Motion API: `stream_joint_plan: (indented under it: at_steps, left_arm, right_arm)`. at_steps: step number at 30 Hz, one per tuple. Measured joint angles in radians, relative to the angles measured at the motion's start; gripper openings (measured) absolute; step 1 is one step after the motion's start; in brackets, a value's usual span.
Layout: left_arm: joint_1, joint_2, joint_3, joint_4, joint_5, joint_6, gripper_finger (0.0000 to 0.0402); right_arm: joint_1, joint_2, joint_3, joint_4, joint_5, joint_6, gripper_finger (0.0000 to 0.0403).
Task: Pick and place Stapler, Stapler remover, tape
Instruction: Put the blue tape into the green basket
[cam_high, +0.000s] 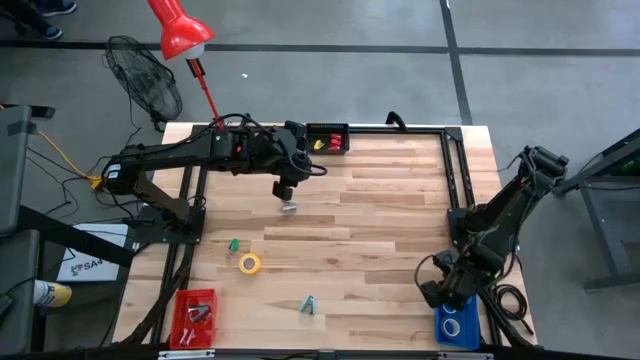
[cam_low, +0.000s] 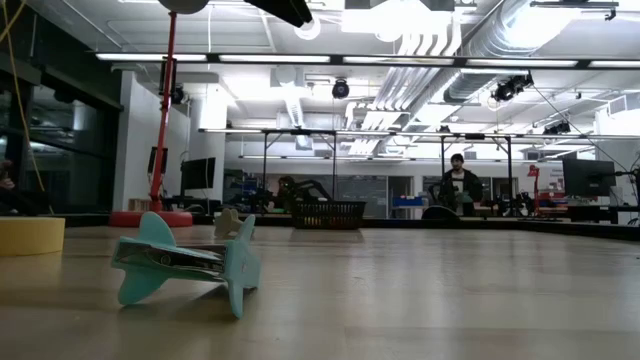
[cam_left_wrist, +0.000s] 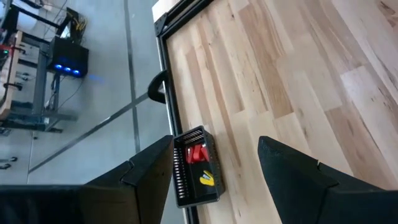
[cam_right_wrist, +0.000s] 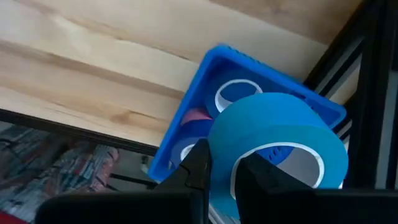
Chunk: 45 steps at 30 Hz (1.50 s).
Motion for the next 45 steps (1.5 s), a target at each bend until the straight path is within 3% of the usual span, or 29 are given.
stream_joint_plan:
  at_steps: [7, 35, 45]
  left_arm:
    - [0.000, 0.000, 0.000, -0.004, 0.001, 0.008, 0.0229]
    - [0.000, 0.001, 0.000, -0.012, 0.017, 0.010, 0.0229]
    - [0.000, 0.001, 0.000, -0.011, 0.017, 0.030, 0.0229]
  right_arm:
    - [0.048, 0.054, 0.000, 0.050, 0.001, 0.008, 0.0033]
    - [0.053, 0.275, 0.000, 0.152, 0.004, 0.005, 0.0035]
    - [0.053, 0.276, 0.000, 0.136, -0.034, -0.004, 0.0081]
